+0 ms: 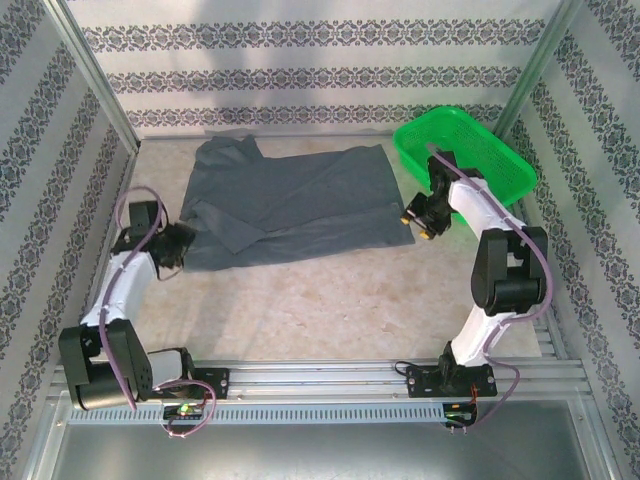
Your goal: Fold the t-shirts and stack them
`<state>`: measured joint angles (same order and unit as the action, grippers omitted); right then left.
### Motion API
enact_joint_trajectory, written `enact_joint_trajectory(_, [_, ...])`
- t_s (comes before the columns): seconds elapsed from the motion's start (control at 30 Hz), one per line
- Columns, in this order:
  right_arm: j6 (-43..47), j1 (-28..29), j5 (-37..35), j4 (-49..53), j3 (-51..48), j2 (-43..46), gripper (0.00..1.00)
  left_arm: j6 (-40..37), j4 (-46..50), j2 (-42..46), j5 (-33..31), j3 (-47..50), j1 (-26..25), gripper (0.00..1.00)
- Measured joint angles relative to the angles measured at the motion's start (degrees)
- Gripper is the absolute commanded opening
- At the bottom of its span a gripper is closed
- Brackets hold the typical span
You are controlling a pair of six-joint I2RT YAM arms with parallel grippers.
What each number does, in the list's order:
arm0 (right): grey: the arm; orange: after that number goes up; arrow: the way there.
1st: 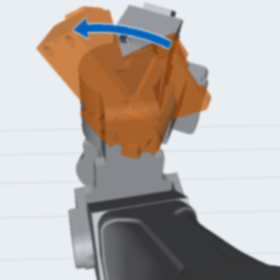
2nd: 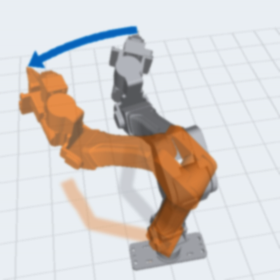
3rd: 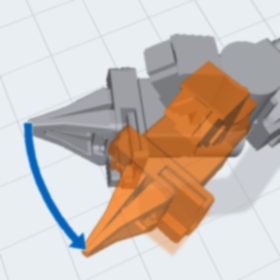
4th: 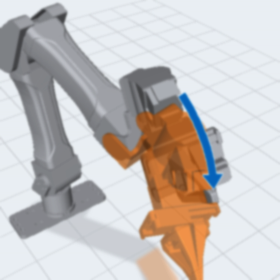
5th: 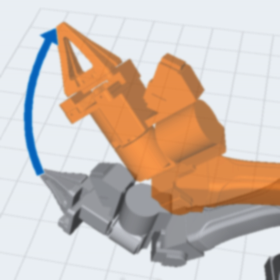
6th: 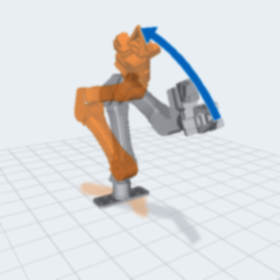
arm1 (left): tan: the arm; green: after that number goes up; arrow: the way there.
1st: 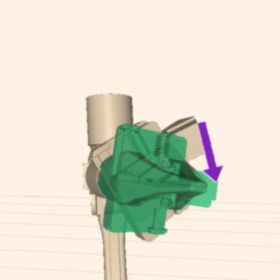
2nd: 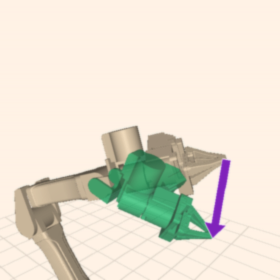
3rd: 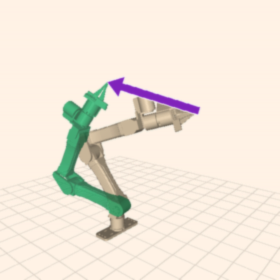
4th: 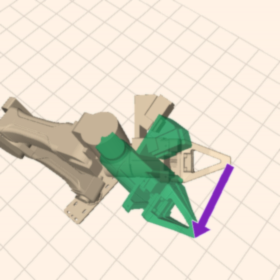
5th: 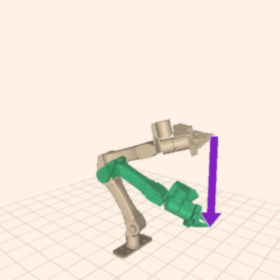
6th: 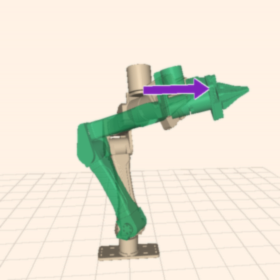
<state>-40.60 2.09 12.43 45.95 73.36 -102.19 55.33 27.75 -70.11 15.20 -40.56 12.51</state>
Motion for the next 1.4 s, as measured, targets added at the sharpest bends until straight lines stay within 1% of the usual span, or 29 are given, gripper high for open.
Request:
enact_joint_trajectory(0.13, [-0.1, 0.0, 0.5, -2.5, -1.7, -3.5, 0.49, 2.1, 0.3, -3.0, 0.9, 3.6, 0.7, 0.52])
enact_joint_trajectory(0.3, [-0.1, 0.0, 0.2, -3.6, -0.4, -7.5, 0.48, 3.0, -2.3, -9.7, 1.2, 2.9, 1.8, 0.51])
enact_joint_trajectory(0.37, [-0.1, 0.0, -0.2, -3.7, 0.2, -8.4, 0.48, 3.0, -1.5, -11.3, 1.1, 1.6, 2.0, 0.5])
enact_joint_trajectory(0.47, [-0.1, 0.0, -0.8, -3.1, 1.7, -9.7, 0.46, 3.0, -3.7, -13.2, 1.0, 0.3, 2.3, 0.45])
enact_joint_trajectory(0.53, [-0.1, 0.0, -1.2, -2.8, 2.8, -10.4, 0.44, 2.9, -3.7, -14.7, 0.9, -0.7, 2.3, 0.35])
enact_joint_trajectory(0.6, [-0.1, 0.0, -1.6, -2.8, 4.2, -11.4, 0.38, 2.7, -2.4, -15.7, 0.9, -1.3, 2.6, 0.24])
enact_joint_trajectory(0.63, [-0.2, 0.0, -1.8, -2.8, 5.0, -12.0, 0.32, 2.8, -1.5, -16.3, 0.9, -1.7, 2.9, 0.18])
enact_joint_trajectory(0.67, [-0.3, 0.0, -2.0, -2.6, 5.6, -12.6, 0.26, 2.6, -0.8, -16.6, 0.9, -2.0, 3.0, 0.11])
enact_joint_trajectory(0.73, [-0.5, 0.2, -2.3, -1.7, 6.4, -13.2, 0.05, 2.3, 0.0, -16.9, 0.9, -2.4, 3.3, 0.0])
enact_joint_trajectory(0.77, [-0.7, 0.3, -2.4, -1.7, 6.8, -13.3, 0.0, 2.2, 0.0, -16.9, 0.9, -2.7, 3.3, 0.0])
enact_joint_trajectory(0.93, [-1.2, 1.2, -5.1, -1.6, 6.8, -12.7, 0.0, 1.4, -1.5, -17.1, 0.2, -3.2, 3.2, 0.0])
enact_joint_trajectory(1.03, [-1.6, 1.8, -6.7, -1.5, 3.5, -9.7, 0.0, 0.4, -1.2, -15.8, -2.1, -4.5, 3.2, 0.0])
enact_joint_trajectory(1.2, [-3.4, 2.9, -7.3, -0.4, -5.3, -1.4, 0.0, 0.4, 2.2, -8.5, -5.6, -3.8, 2.7, 0.0])
enact_joint_trajectory(1.33, [-6.0, 4.6, -7.3, 0.1, -15.5, 5.4, 0.0, 2.5, 6.4, 1.2, -8.6, 3.5, 2.6, 0.0])
enact_joint_trajectory(1.4, [-7.3, 5.1, -7.3, 0.5, -19.8, 8.4, 0.0, 3.6, 8.9, 3.7, -9.8, 6.1, 2.6, 0.0])
